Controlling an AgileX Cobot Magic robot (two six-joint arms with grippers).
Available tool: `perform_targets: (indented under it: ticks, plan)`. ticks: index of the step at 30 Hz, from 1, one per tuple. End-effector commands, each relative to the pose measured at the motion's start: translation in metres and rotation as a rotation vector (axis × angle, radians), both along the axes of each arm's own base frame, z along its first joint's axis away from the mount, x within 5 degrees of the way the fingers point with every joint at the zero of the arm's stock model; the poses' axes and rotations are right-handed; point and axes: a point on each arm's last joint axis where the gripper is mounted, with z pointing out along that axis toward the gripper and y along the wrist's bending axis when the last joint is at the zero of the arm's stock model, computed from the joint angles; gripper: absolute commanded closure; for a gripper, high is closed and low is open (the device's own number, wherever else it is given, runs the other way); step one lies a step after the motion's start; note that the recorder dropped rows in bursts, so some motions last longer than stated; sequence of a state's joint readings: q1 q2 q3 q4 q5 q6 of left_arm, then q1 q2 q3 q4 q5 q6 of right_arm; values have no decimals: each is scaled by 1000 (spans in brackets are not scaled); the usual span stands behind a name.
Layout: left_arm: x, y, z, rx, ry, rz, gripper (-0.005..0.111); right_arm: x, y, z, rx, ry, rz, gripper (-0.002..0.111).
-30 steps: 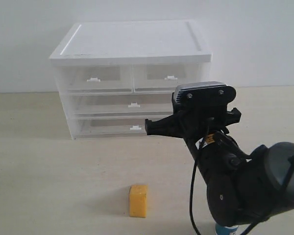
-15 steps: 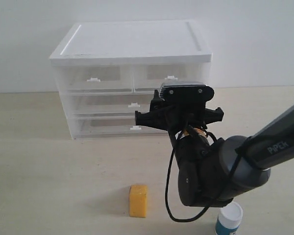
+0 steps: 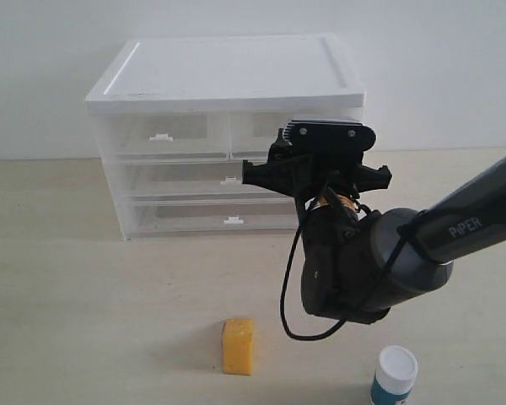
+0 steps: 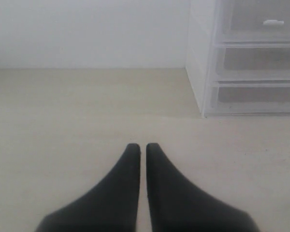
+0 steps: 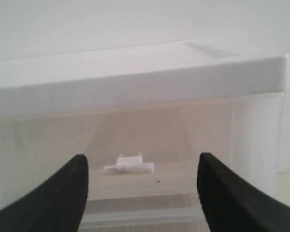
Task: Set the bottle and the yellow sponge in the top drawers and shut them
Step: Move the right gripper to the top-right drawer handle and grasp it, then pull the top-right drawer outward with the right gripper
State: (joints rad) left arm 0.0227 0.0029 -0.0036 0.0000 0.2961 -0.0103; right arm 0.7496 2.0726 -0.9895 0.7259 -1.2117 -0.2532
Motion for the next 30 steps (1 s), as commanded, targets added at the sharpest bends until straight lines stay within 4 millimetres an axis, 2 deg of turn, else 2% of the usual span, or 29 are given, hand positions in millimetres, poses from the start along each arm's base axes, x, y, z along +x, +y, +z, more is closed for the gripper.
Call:
perform_targets:
  ticks: [1,6,12,18,19,21,24,30]
  plan:
    - [0,0,-1,2,0,4,103,11,-9,-5,7,-13,-6,49]
    - [0,0,-1,2,0,4,103,10,-1,-5,-44,-44,79,49]
    - [0,0,-1,2,0,4,103,23,6,-7,-72,-56,28,49]
    - [0,0,-1,2,0,4,103,24,-1,-11,-42,-20,-50,50]
    - [0,0,-1,2,0,4,103,24,-1,-11,-45,-20,-50,55]
    - [0,0,-1,2,0,4,103,24,-1,-11,-45,-20,-50,70]
    - [0,0,-1,2,0,4,103,24,-1,-11,-47,-19,-50,107]
    - [0,0,-1,2,0,4,103,24,-1,-13,-71,5,-41,107]
